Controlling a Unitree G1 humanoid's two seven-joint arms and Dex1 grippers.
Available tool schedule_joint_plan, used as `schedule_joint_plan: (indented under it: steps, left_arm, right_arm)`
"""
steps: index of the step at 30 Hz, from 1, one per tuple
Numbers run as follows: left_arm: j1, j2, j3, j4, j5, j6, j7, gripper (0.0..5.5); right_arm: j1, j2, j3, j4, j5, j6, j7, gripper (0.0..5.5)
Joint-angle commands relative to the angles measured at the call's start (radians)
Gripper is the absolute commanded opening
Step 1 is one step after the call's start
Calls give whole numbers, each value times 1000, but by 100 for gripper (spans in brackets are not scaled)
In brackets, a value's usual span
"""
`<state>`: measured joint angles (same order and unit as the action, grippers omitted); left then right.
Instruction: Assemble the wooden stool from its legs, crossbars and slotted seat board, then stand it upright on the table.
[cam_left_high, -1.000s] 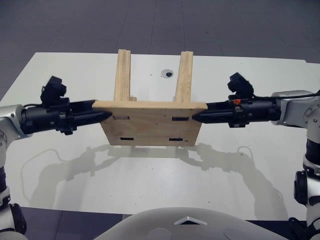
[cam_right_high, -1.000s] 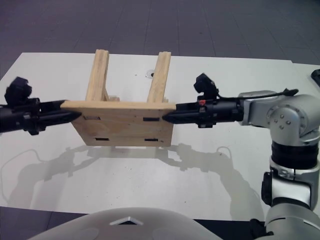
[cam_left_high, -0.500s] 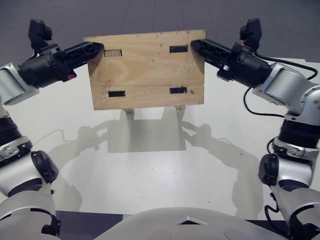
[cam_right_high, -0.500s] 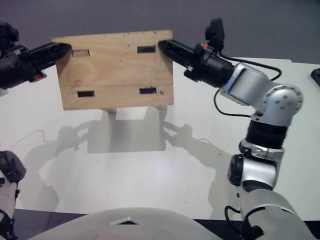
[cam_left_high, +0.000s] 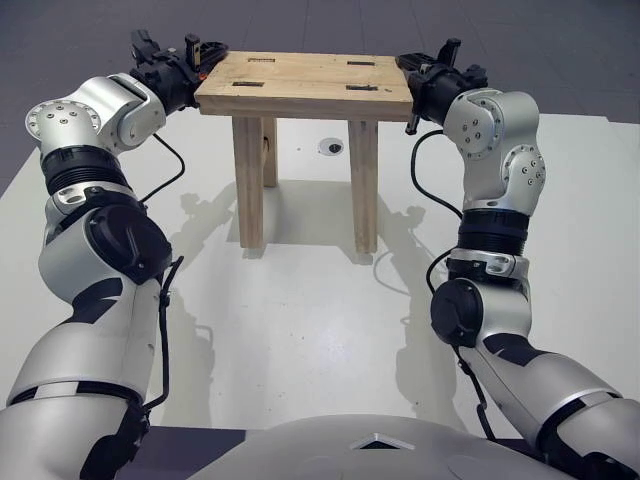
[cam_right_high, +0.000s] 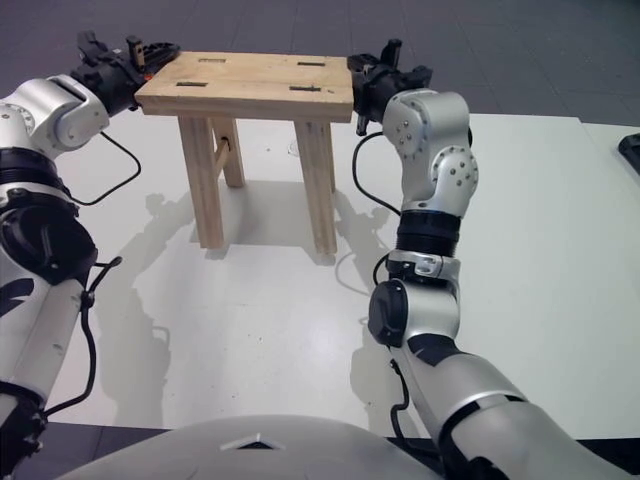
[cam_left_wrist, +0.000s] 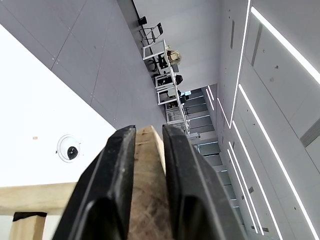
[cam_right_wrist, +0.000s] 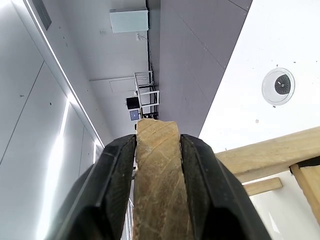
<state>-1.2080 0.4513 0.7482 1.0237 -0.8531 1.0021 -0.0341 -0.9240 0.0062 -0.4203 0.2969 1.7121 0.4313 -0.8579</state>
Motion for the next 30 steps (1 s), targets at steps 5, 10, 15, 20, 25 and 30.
schedule_joint_plan:
  steps: [5, 10, 15, 20, 25, 30]
  left_arm:
    - [123, -94, -174, -141, 51, 182, -97, 81]
    - [251, -111, -270, -377, 60, 162, -155, 159]
    - [421, -129, -361, -671, 58, 112, -191, 231]
    - [626, -150, -447, -947, 101, -30, -229, 319]
    - [672, -200, -495, -927, 244, -376, -249, 404]
    - [657, -199, -488, -926, 389, -691, -217, 479]
  right_arm:
    - [28, 72, 68, -51, -18, 119, -45, 239]
    - [76, 58, 88, -115, -33, 183, 6, 316]
    - [138, 15, 115, -160, -101, 236, 49, 384]
    - [199, -55, 173, -218, -267, 265, 150, 469]
    - [244, -111, 235, -262, -427, 272, 296, 540]
    - [289, -192, 349, -338, -715, 219, 436, 540]
